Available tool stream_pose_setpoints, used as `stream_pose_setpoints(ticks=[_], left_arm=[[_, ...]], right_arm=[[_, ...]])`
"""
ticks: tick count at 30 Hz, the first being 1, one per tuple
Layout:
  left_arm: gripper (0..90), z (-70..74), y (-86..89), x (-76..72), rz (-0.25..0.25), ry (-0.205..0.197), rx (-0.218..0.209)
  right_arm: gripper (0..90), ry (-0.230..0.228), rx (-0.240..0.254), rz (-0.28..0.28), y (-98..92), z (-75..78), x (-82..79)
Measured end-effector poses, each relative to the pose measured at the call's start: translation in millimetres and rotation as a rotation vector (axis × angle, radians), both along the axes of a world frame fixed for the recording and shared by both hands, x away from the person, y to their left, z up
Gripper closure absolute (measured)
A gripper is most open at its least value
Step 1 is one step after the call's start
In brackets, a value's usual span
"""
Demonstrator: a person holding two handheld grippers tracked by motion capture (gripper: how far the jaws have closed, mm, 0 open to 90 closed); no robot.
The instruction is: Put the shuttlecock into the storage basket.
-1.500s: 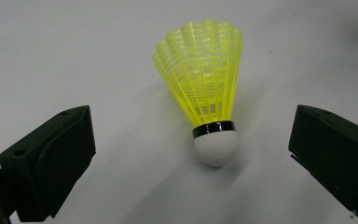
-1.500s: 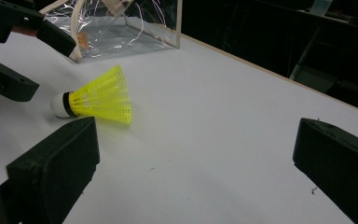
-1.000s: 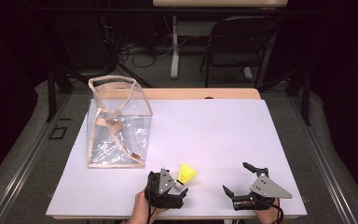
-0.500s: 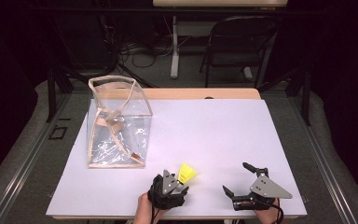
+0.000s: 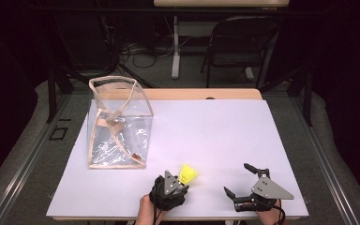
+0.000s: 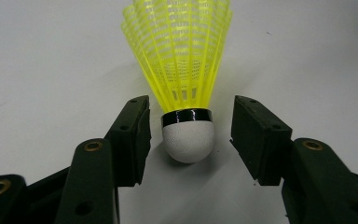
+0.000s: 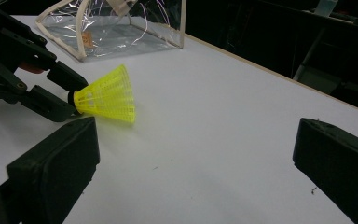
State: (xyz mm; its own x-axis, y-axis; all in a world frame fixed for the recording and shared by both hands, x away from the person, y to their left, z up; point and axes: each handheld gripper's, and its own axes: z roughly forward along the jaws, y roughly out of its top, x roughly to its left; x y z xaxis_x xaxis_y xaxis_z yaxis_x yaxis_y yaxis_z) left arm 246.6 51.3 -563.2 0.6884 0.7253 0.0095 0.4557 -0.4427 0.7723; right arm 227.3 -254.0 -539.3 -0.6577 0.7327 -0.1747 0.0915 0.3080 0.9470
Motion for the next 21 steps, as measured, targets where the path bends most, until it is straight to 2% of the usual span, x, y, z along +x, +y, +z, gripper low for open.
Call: stream_pose_setpoints(ticks=[12, 21], left_arm=[[53.1, -1.9, -1.8, -0.9, 0.013, -0.002, 0.011], [57.0, -2.4, -1.4, -0.7, 0.014, -0.002, 0.0]], right_arm=[[0.0, 0.0, -0.001, 0.002, 0.5, 0.0, -0.1], [0.1, 0.004, -0.004, 0.003, 1.0, -0.3, 0.1]])
